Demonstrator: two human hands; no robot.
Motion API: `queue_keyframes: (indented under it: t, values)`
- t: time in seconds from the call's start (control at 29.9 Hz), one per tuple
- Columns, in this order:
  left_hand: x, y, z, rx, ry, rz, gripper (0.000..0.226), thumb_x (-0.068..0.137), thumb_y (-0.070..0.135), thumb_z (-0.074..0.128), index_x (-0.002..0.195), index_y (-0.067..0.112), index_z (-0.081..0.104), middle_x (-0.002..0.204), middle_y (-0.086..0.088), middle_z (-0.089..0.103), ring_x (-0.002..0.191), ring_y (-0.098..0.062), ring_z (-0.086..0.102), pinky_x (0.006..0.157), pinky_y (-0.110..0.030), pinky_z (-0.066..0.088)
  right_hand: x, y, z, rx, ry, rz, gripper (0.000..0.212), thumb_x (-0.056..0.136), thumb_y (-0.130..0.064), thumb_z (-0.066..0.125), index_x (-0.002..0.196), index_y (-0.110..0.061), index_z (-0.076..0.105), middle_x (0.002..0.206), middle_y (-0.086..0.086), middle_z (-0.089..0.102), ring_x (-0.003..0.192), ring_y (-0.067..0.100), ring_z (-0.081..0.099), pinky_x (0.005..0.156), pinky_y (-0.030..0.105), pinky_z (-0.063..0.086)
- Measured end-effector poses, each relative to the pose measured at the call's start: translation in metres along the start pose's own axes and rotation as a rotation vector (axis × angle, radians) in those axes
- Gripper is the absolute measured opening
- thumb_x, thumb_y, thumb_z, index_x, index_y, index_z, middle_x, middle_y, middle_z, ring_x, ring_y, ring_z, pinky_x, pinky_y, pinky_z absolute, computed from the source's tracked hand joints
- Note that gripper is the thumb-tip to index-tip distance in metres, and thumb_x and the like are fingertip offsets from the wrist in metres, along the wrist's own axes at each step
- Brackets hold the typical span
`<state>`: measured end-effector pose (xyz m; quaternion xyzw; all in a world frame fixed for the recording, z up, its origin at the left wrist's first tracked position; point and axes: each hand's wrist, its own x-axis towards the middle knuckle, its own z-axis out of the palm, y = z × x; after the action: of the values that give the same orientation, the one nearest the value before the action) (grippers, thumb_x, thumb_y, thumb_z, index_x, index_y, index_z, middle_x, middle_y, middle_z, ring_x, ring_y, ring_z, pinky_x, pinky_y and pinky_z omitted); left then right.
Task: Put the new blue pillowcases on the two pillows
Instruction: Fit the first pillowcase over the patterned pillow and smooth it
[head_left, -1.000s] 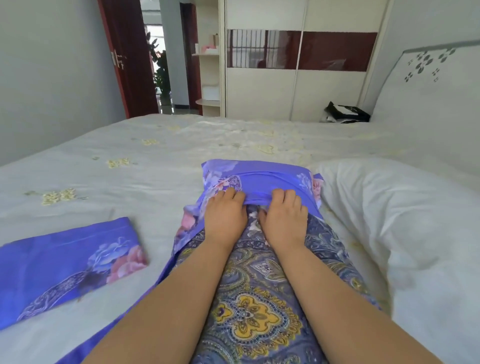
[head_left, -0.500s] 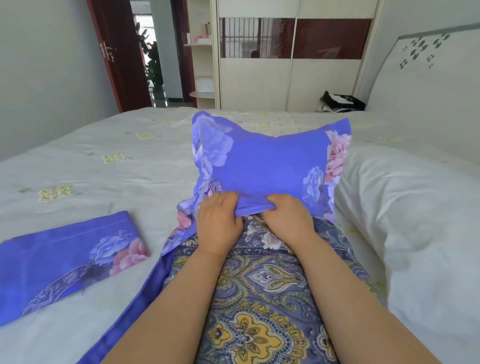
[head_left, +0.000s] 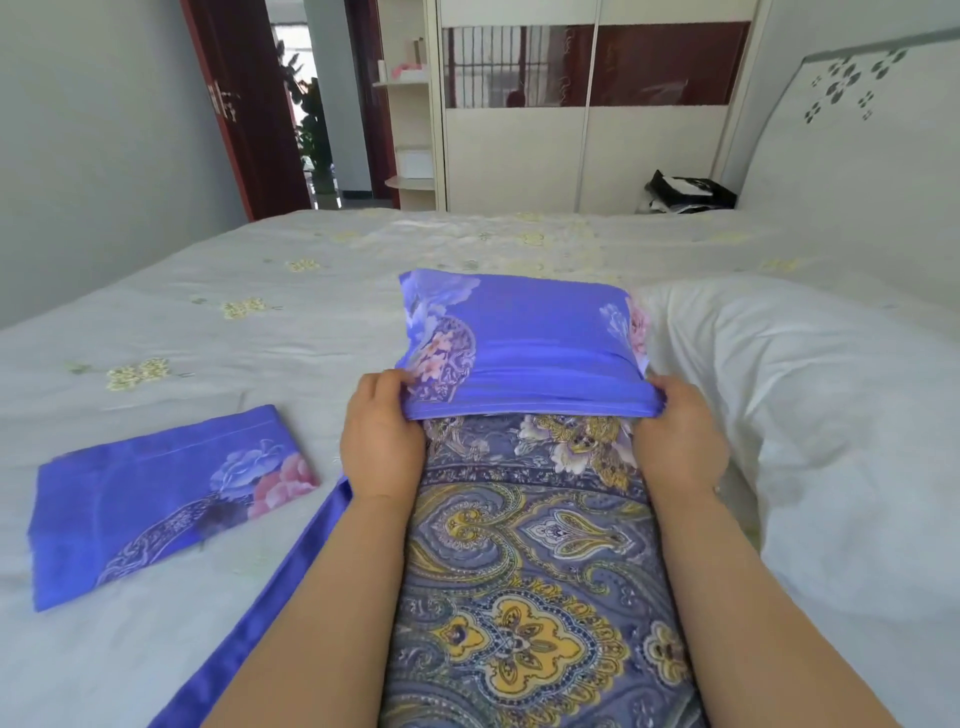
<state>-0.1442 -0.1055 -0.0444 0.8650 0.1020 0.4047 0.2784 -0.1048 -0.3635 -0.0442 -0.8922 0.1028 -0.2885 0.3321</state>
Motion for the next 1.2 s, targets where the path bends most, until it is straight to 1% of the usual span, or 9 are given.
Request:
queue_keyframes:
  t: [0.13,0.23,0.3,0.47,0.63,0.77,0.9,1.04,1.2]
  values:
    - [-0.004,-0.022,-0.010,0.060,-0.171,-0.203,0.036,0.078,-0.003,0.048,0.108,0.016,0.055,0.110,-0.010,0.055,0.091,-0.035,0.057,0.068,-0.036,0.040,0.006,0.026,-0.011,-0.152,-0.357,0.207,0.030,0.083,-0.014,0.050,0.110,-0.017,0.065,0.115,0.016,0.064,0.105,0.036,0.060,0.084,0.036,0.045]
    - [-0.004,-0.024,-0.020,0.154,-0.440,-0.284,0.034,0.084,0.005,0.047,0.115,0.018,0.053,0.107,-0.016,0.063,0.096,-0.035,0.060,0.072,-0.035,0.041,0.005,0.041,-0.016,-0.254,-0.549,0.254,0.023,0.085,-0.012,0.050,0.098,-0.003,0.066,0.114,0.022,0.063,0.101,0.036,0.060,0.079,0.032,0.044]
    - [-0.004,-0.020,-0.027,0.242,-0.485,-0.260,0.027,0.089,0.010,0.046,0.114,0.014,0.055,0.108,-0.017,0.062,0.097,-0.035,0.059,0.071,-0.035,0.040,0.000,0.038,-0.017,-0.276,-0.434,0.180,0.022,0.086,-0.011,0.049,0.101,-0.005,0.064,0.108,0.022,0.063,0.099,0.037,0.060,0.074,0.033,0.043]
    - [-0.003,0.002,-0.029,0.159,-0.152,0.184,0.029,0.082,0.015,0.047,0.103,0.005,0.065,0.098,-0.017,0.059,0.085,-0.038,0.057,0.068,-0.042,0.046,-0.016,0.015,-0.016,0.067,0.053,-0.371,0.043,0.076,0.006,0.056,0.115,-0.009,0.067,0.101,0.020,0.056,0.095,0.032,0.054,0.080,0.031,0.040]
    - [-0.018,0.037,-0.034,-0.131,-0.148,0.238,0.014,0.075,0.020,0.048,0.086,0.025,0.056,0.073,0.004,0.058,0.071,-0.027,0.056,0.057,-0.028,0.033,-0.024,-0.018,-0.026,0.441,-0.271,-0.234,0.027,0.083,-0.006,0.054,0.090,-0.028,0.069,0.078,-0.011,0.059,0.074,0.018,0.053,0.066,0.028,0.037]
    - [-0.032,0.045,-0.035,-0.134,-0.190,0.373,0.010,0.072,0.030,0.045,0.076,0.023,0.038,0.050,0.001,0.043,0.048,-0.021,0.032,0.049,-0.024,0.023,-0.049,-0.027,-0.031,0.407,-0.220,-0.284,0.017,0.080,-0.020,0.060,0.068,-0.029,0.052,0.055,-0.005,0.052,0.054,0.020,0.046,0.052,0.034,0.036]
    - [-0.032,0.031,-0.036,-0.024,-0.274,0.316,0.016,0.071,0.036,0.040,0.069,0.020,0.044,0.054,-0.003,0.046,0.052,-0.026,0.037,0.050,-0.028,0.022,-0.067,-0.028,-0.041,0.210,-0.135,-0.659,0.021,0.068,-0.037,0.048,0.057,-0.019,0.045,0.043,-0.005,0.022,0.041,0.015,0.027,0.042,0.022,0.022]
    - [-0.032,0.024,-0.041,0.017,-0.278,0.214,0.017,0.069,0.031,0.041,0.061,0.017,0.044,0.056,0.000,0.045,0.057,-0.030,0.044,0.048,-0.029,0.021,-0.078,-0.030,-0.047,-0.041,-0.158,-0.893,0.027,0.073,-0.041,0.045,0.055,-0.025,0.034,0.038,0.001,0.030,0.032,0.019,0.033,0.043,0.013,0.004]
    - [-0.054,0.028,-0.064,-0.185,-0.187,0.547,0.029,0.072,0.026,0.053,0.049,0.015,0.037,0.044,0.001,0.035,0.044,-0.014,0.030,0.040,-0.024,0.025,-0.079,-0.015,-0.041,-0.139,-0.147,-0.611,0.020,0.073,-0.036,0.055,0.072,-0.016,0.051,0.055,0.003,0.051,0.051,0.029,0.053,0.046,0.026,0.024]
